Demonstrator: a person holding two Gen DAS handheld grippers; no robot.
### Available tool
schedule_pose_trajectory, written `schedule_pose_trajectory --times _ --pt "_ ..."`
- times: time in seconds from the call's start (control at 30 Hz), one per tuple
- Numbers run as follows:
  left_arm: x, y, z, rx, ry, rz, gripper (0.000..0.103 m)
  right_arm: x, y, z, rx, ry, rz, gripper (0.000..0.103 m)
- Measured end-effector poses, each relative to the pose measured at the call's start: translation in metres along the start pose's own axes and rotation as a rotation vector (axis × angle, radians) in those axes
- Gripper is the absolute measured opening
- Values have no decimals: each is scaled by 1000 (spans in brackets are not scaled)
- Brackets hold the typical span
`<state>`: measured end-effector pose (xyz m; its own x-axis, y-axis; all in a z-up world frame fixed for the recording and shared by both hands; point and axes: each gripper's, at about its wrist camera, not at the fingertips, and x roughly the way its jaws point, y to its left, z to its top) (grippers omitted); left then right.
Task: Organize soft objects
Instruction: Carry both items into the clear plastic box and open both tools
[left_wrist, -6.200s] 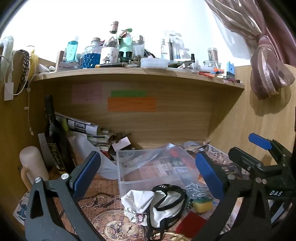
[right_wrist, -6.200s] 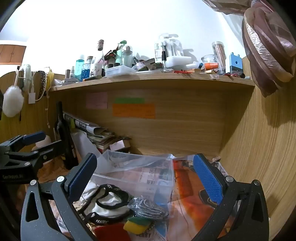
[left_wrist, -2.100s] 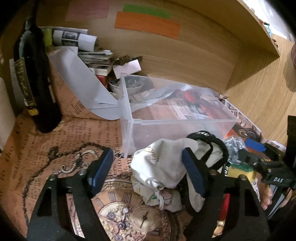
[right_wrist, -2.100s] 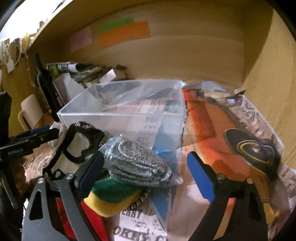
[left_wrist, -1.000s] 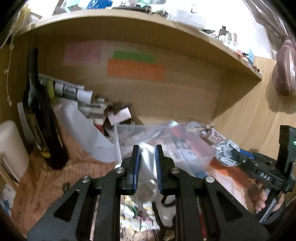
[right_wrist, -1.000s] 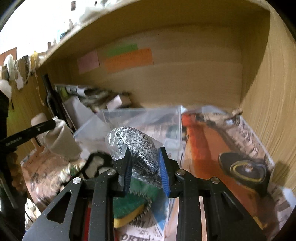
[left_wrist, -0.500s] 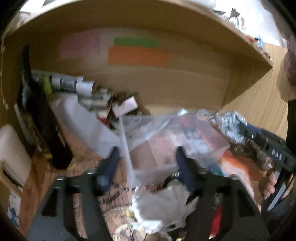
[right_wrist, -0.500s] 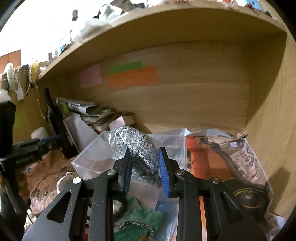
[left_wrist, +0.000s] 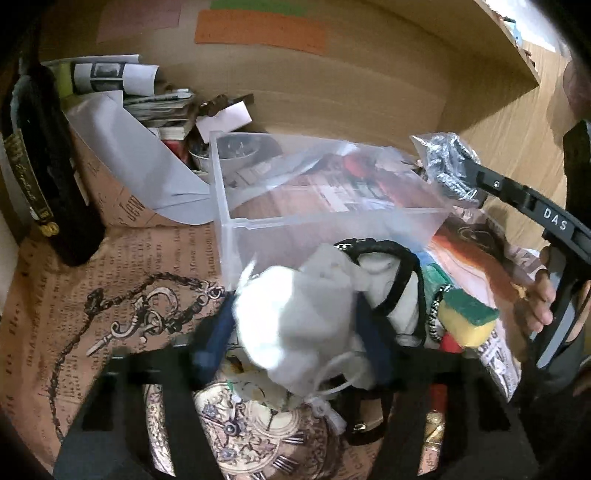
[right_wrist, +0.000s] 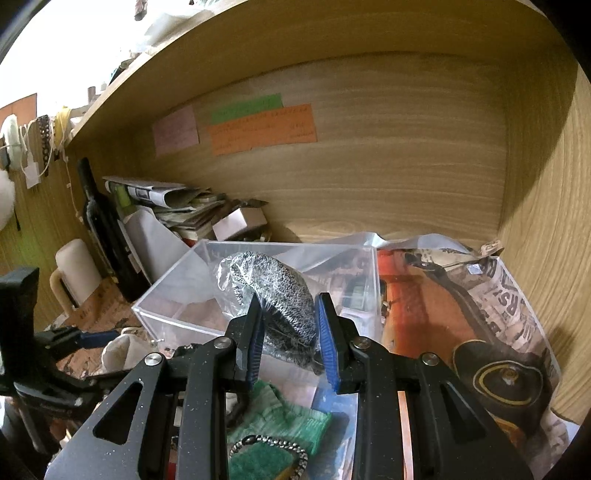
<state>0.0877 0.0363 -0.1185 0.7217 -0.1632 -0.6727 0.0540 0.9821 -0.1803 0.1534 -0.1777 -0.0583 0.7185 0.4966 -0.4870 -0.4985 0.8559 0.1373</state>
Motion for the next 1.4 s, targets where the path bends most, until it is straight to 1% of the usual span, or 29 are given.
schedule_pose_trajectory --times 0.07,0.17,0.33,0.4,0.53,0.6,0.63,0.73,0.83,0.97,1.03,1.13,1.17,1.23,1.33,1.4 --pt "-5 -1 0 -1 -11 -13 35 1 -1 1 -1 2 -2 25" --pt "-16 -4 4 12 -46 4 29 0 -2 2 1 -1 -7 25" --pt "-46 -10 26 29 -146 16 28 0 0 9 -10 -16 -18 25" --pt "-59 -14 39 41 -206 23 28 1 0 13 -16 -22 -21 25" --pt "-67 -20 63 66 -278 43 29 9 3 24 -26 -22 -21 25" --pt "-63 -22 73 77 -292 64 29 14 4 27 -34 -19 -22 25" --pt "-59 -21 78 79 -290 64 29 16 5 28 -38 -15 -23 25" --pt "-40 -18 91 66 -250 45 29 29 8 33 -58 8 -33 25" --pt "-12 -11 101 45 -182 40 29 41 10 35 -70 33 -39 25" --pt "29 -5 109 36 -76 46 29 63 9 34 -76 91 -39 25" --pt "50 -3 112 31 -20 37 29 74 9 31 -80 126 -37 26" --pt "69 -1 114 19 45 17 29 89 10 25 -87 175 -36 26" --pt "76 -1 114 17 60 14 29 93 9 22 -88 190 -35 26" --pt "83 -2 114 24 63 34 29 99 8 19 -86 212 -35 28" --pt "91 -5 116 34 62 66 33 105 4 16 -72 235 -33 28" --pt "91 -7 116 35 60 68 47 107 1 15 -65 249 -30 28"
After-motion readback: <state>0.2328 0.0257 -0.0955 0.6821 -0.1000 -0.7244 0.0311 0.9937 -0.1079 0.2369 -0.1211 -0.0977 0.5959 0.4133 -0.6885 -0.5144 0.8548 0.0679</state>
